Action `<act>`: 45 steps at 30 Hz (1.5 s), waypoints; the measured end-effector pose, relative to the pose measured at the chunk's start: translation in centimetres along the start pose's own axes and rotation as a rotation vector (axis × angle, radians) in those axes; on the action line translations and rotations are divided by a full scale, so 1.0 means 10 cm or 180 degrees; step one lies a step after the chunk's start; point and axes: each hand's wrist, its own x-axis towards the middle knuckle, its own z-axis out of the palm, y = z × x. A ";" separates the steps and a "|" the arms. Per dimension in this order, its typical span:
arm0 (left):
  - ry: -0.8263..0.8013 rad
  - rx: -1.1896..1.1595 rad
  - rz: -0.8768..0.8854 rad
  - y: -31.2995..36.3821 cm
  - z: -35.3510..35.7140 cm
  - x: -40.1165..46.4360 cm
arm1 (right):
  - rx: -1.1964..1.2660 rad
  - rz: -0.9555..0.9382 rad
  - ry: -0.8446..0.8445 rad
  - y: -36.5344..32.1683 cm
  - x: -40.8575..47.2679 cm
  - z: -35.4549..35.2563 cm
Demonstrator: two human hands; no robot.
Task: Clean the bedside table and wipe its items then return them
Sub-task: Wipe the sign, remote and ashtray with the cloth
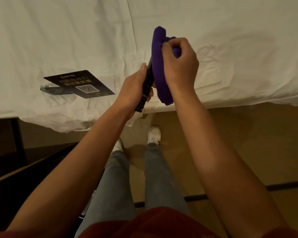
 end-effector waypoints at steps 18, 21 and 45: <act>0.0719 -0.2348 -0.0512 -0.07 0.03 0.26 | -0.0123 0.0410 -0.1282 0.56 -0.88 -0.05; 0.0595 -0.2523 -0.0548 0.01 -0.11 0.40 | -0.0228 0.0479 -0.1610 0.71 -0.88 -0.13; -0.0251 0.3268 0.0483 -0.09 0.07 1.19 | -0.0174 0.1373 -0.1019 1.30 -0.22 -0.61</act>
